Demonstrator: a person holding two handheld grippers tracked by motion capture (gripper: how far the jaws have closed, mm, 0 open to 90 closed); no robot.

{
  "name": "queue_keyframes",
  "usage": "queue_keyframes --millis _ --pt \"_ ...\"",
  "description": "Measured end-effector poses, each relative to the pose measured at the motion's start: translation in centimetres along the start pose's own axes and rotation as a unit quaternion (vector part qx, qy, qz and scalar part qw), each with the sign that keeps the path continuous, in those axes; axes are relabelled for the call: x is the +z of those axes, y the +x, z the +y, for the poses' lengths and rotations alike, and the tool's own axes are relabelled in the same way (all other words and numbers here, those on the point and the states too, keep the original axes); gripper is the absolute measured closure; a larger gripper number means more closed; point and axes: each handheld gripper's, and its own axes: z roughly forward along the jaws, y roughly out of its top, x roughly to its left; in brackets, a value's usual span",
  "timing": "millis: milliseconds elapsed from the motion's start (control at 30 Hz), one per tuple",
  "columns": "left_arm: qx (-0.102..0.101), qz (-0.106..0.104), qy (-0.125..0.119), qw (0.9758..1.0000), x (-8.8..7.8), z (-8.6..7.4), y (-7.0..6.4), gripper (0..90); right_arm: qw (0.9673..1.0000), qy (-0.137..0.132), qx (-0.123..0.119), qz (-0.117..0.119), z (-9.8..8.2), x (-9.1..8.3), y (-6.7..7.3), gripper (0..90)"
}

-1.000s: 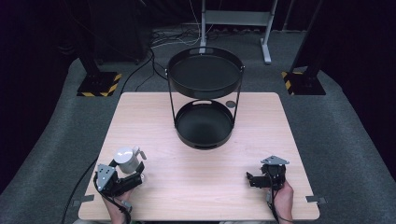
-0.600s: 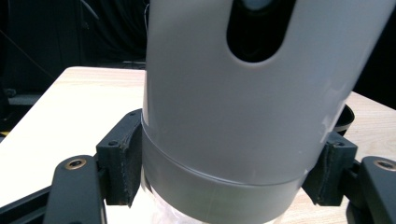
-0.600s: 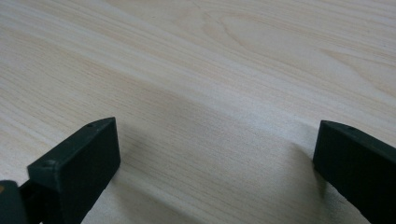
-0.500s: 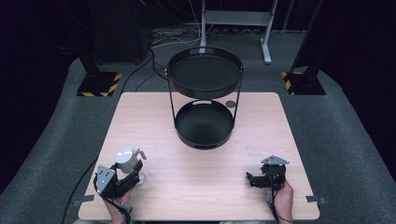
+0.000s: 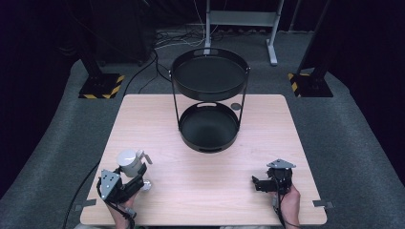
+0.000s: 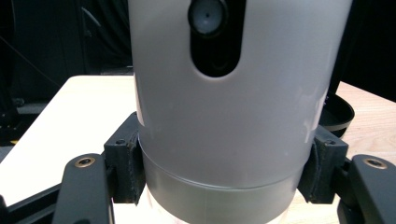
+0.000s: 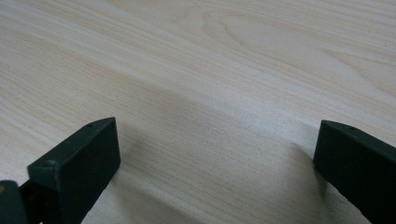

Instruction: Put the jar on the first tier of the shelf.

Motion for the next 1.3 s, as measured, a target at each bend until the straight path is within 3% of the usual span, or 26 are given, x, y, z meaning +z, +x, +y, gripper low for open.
queue_keyframes --millis 667,1067,1300 --pt "0.038 -0.007 0.005 0.9993 0.4 2.6 -2.0 31.6 1.0000 0.000 -0.001 0.002 0.0 0.0 0.0 0.0" --pt "0.046 -0.008 0.007 0.9989 0.6 3.5 -2.5 31.6 1.0000 0.000 -0.002 0.003 0.0 0.0 0.0 0.0" --pt "0.040 -0.013 0.003 0.9991 1.0 3.8 -2.6 31.6 1.0000 0.000 -0.003 0.003 0.0 0.0 -0.1 0.0"
